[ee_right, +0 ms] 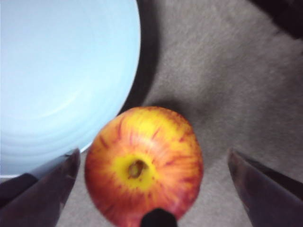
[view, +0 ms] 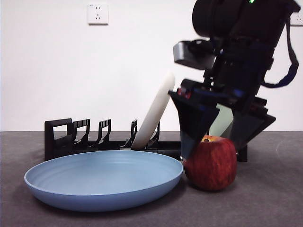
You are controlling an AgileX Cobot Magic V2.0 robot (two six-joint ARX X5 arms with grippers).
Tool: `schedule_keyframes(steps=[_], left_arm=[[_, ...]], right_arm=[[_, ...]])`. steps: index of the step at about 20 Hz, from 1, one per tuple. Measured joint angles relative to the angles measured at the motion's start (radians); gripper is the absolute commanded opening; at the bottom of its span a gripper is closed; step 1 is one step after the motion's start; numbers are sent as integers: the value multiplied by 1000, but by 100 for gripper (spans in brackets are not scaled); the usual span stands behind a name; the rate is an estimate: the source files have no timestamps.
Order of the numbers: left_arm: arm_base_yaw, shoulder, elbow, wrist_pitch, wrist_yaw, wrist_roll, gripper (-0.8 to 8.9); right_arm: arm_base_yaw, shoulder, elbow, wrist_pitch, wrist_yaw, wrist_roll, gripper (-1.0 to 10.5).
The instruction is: Take the blue plate from the plate rack,put the plate on the table,take the apple from the table,put the apple in the plate
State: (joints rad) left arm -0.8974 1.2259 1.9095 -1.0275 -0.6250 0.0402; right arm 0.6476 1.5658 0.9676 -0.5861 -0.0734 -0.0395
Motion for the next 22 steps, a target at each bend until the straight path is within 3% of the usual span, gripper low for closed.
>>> schedule_keyframes(steps=[2,6,11,22], left_arm=[[0,0,0,-11,0,0,413],[0,0,0,-19,0,0,413],[0,0,0,-45,0,-7,413],[0,0,0,-68,0,-7,413]], right_arm=[[0,11,0,13,3,0,583],[0,12,0,30,3,0,217],[0,12,3,8,3,0,-17],[6,-43,45,-55,53,14,-17]])
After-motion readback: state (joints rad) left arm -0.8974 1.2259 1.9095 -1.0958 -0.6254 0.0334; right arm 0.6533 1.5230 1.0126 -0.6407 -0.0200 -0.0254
